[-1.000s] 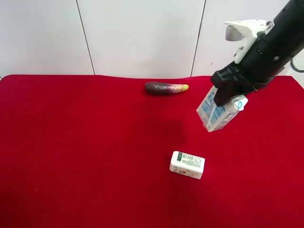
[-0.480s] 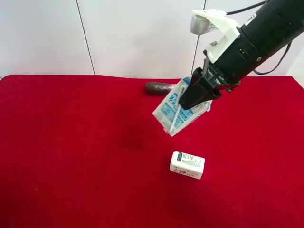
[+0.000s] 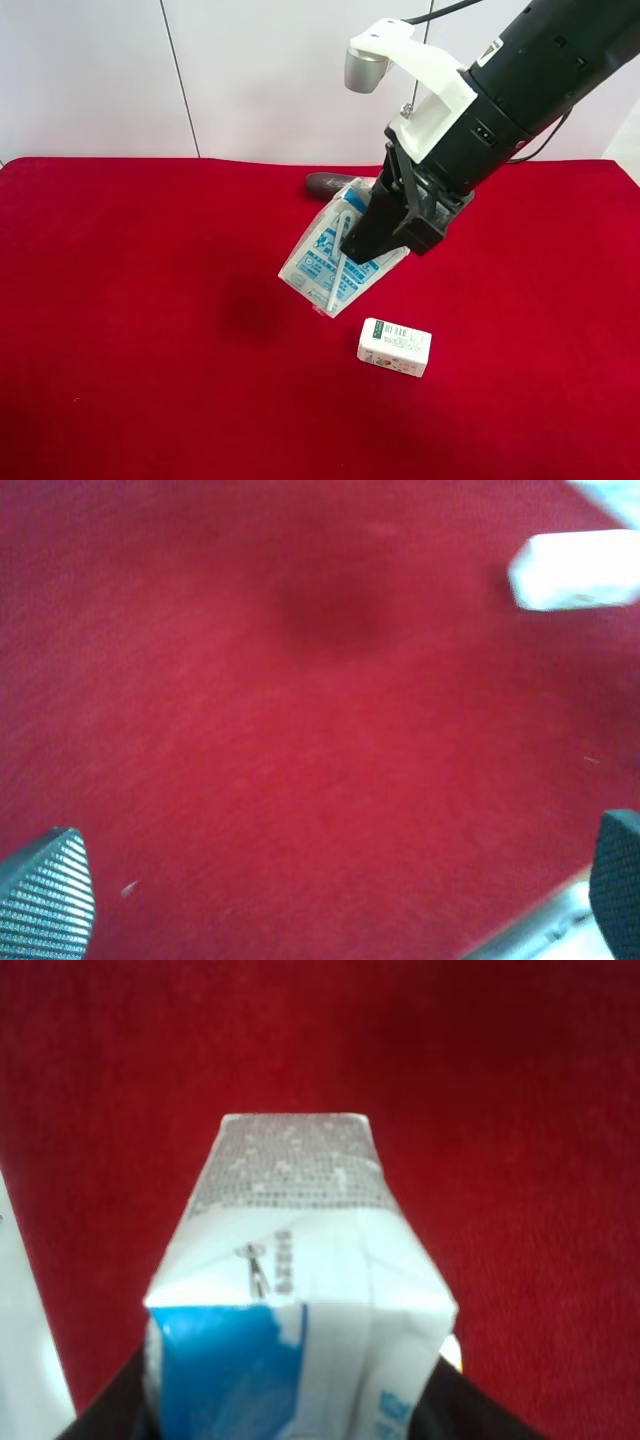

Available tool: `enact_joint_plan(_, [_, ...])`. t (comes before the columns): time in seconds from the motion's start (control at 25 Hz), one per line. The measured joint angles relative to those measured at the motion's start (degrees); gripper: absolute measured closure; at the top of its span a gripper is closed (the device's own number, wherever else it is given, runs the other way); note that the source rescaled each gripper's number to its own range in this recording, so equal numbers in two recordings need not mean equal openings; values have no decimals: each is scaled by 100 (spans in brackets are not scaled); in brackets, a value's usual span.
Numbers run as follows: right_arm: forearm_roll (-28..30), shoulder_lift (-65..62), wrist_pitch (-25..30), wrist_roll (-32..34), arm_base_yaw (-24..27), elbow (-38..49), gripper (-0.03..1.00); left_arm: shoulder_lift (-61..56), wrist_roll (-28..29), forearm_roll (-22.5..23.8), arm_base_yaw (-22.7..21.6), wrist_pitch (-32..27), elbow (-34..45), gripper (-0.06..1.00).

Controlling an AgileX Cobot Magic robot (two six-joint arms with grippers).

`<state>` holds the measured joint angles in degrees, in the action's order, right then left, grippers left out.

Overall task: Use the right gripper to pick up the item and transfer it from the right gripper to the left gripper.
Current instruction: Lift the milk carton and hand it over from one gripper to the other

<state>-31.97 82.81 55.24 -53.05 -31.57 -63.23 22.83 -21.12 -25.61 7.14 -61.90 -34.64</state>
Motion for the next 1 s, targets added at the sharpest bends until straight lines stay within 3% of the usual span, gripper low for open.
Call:
enact_joint_plan(0.28, [-192, 0, 29, -373, -30, 0, 95, 1118, -385, -143, 1082, -7, -788, -6])
enact_joint_plan(0.52, [-731, 0, 147, -905, -30, 0, 95, 2213, -624, -148, 1826, 13, -1327, -6])
enact_joint_plan(0.72, [-1072, 0, 268, -1427, -30, 0, 95, 3054, -1035, -378, 1999, 152, -1597, -6])
enact_joint_plan(1.0, [-1354, 0, 296, -1793, -30, 0, 95, 3866, -2327, -1461, 2019, 332, -1722, -6])
